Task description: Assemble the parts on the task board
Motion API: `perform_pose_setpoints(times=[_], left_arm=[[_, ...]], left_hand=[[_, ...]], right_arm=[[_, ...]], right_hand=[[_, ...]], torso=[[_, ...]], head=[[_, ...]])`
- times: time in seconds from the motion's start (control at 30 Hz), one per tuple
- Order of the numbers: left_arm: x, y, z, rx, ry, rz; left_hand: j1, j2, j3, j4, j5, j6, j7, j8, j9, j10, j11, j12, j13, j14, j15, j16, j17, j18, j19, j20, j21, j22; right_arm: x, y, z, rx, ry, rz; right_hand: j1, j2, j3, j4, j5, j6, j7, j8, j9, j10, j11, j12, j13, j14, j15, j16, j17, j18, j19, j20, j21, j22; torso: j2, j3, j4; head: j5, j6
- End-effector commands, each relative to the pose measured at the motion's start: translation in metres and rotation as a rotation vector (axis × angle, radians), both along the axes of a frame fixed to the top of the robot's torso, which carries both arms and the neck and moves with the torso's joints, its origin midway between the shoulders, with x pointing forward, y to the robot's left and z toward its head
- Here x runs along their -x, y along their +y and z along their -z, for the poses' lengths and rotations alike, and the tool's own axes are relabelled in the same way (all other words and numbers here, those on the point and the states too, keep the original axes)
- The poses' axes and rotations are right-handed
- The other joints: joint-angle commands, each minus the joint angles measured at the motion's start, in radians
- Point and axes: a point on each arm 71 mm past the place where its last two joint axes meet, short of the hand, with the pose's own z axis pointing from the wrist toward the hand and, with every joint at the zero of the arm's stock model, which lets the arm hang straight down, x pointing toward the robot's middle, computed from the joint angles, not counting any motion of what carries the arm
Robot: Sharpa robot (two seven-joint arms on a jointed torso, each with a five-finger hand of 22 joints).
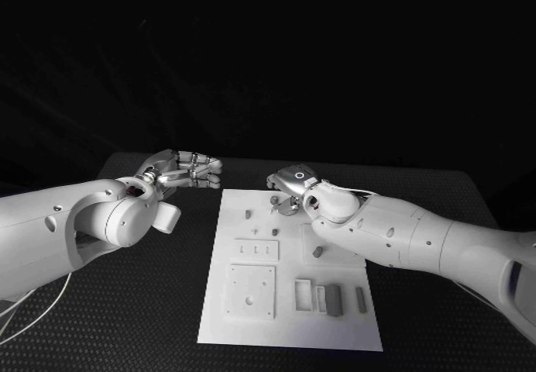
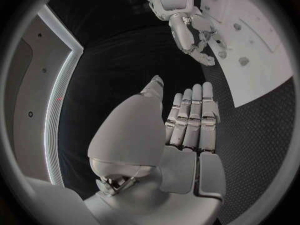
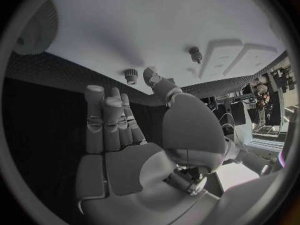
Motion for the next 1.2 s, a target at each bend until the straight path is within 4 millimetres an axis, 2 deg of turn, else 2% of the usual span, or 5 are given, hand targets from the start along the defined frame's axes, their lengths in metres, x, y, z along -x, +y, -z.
perform_pose_setpoints(times=[0.03, 0.37, 0.6, 0.73, 1.2], left_arm=[[0.000, 0.003, -0.002, 0.003, -0.007, 0.001], [-0.007, 0.015, 0.001, -0.010, -0.013, -0.034], [-0.008, 0.020, 0.001, -0.009, -0.017, -0.046], [-0.008, 0.020, 0.001, -0.009, -0.016, -0.044], [-0.011, 0.018, 0.002, -0.012, -0.014, -0.035]], left_hand=[[-0.010, -0.004, -0.006, 0.000, -0.004, -0.008, 0.010, -0.005, -0.002, 0.001, 0.005, -0.005, -0.001, 0.003, 0.005, -0.003, 0.002, 0.019, 0.003, 0.002, -0.005, -0.002], [-0.010, -0.005, -0.006, 0.000, -0.004, -0.008, 0.010, -0.005, -0.002, 0.000, 0.005, -0.005, -0.001, 0.003, 0.005, -0.004, 0.002, 0.019, 0.003, 0.002, -0.006, -0.002], [-0.010, -0.004, -0.006, 0.000, -0.004, -0.008, 0.011, -0.005, -0.002, 0.000, 0.005, -0.005, -0.001, 0.003, 0.005, -0.004, 0.002, 0.020, 0.004, 0.002, -0.006, -0.002], [-0.010, -0.004, -0.005, 0.000, -0.004, -0.008, 0.011, -0.005, -0.002, 0.001, 0.005, -0.005, -0.002, 0.004, 0.005, -0.004, 0.003, 0.020, 0.005, 0.002, -0.006, -0.001], [-0.010, -0.003, -0.004, 0.000, -0.004, -0.007, 0.011, -0.005, -0.002, 0.000, 0.005, -0.005, -0.002, 0.005, 0.005, -0.004, 0.004, 0.020, 0.005, 0.002, -0.006, -0.001]], right_arm=[[0.001, -0.005, -0.015, -0.081, -0.058, 0.001], [0.000, -0.043, -0.043, -0.193, -0.097, 0.032], [0.005, -0.084, -0.050, -0.185, -0.031, 0.094], [0.006, -0.103, -0.045, -0.110, 0.035, 0.114], [-0.001, -0.122, -0.022, -0.061, 0.191, 0.174]], right_hand=[[0.006, -0.009, 0.004, 0.011, 0.001, 0.002, 0.003, 0.006, 0.004, 0.000, -0.002, 0.008, -0.002, 0.000, 0.004, 0.006, -0.003, 0.101, 0.011, -0.003, -0.004, 0.004], [-0.037, -0.034, -0.022, 0.039, 0.001, -0.015, -0.004, 0.006, 0.007, 0.021, -0.008, 0.018, -0.004, -0.001, -0.002, 0.013, -0.010, 0.101, 0.012, -0.004, -0.006, 0.006], [-0.025, -0.028, -0.033, 0.036, 0.002, 0.007, 0.037, 0.025, 0.016, 0.203, -0.069, 0.121, 0.059, -0.001, -0.060, 0.018, -0.019, 0.101, 0.014, -0.011, -0.005, 0.011], [-0.019, -0.030, -0.060, 0.032, -0.001, 0.020, -0.001, 0.031, 0.020, 0.371, -0.112, 0.306, 0.201, 0.002, -0.102, 0.025, -0.018, 0.101, 0.022, -0.012, -0.005, 0.010], [-0.034, -0.020, -0.065, 0.065, 0.001, 0.029, 0.000, 0.014, 0.028, -0.004, -0.110, 1.110, 0.976, -0.008, -0.098, 0.182, 0.087, 0.101, 0.032, -0.037, 0.063, 0.023]], torso=[[0.000, 0.0024, -0.0035], [-0.004, 0.0111, -0.0169], [-0.006, 0.0190, -0.0315], [-0.005, 0.0228, -0.0397], [-0.004, 0.0219, -0.0392]], head=[[0.001, 0.005], [0.007, 0.023], [0.005, 0.028], [0.000, 0.034], [-0.007, 0.032]])
